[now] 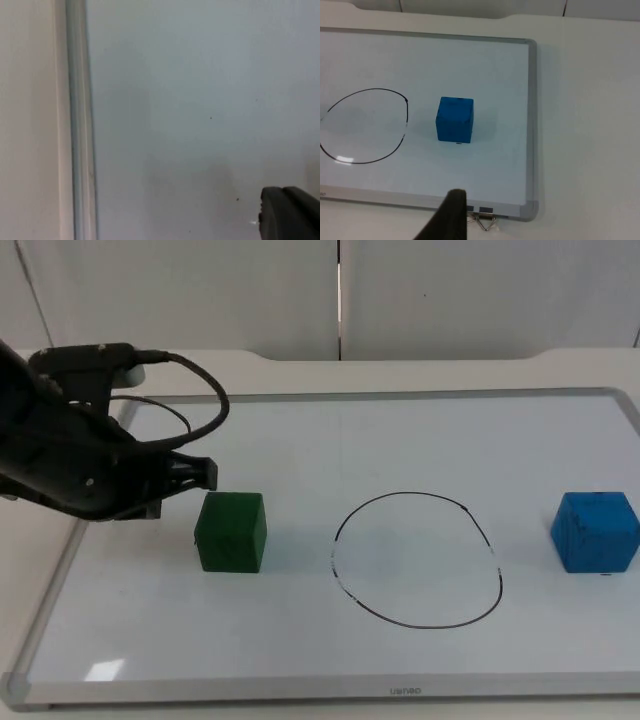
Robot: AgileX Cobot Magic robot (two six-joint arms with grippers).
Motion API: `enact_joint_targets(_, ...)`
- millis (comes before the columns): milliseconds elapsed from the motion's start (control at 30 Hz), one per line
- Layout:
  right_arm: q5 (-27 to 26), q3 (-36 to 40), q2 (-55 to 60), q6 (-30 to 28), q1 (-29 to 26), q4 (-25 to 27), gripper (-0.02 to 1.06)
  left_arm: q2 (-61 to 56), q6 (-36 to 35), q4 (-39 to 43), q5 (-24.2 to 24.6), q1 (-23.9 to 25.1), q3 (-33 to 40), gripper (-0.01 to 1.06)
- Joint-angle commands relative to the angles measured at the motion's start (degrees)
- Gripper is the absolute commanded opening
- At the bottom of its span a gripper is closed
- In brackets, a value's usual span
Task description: Push the two cubes into the marked area.
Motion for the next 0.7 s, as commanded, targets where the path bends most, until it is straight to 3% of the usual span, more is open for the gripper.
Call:
enact_joint_targets(0, -0.2, 0.2, -0.3, 0.1, -0.4, 0.2, 1.05, 1.4, -0.3, -1.0, -0.1, -0.2, -0.7, 0.0)
enact_joint_targets(667, -0.2, 0.2, -0.3, 0.1, -0.4, 0.2, 1.05, 3.4, -0.3, -0.9, 4.2, -1.8, -1.2, 0.0)
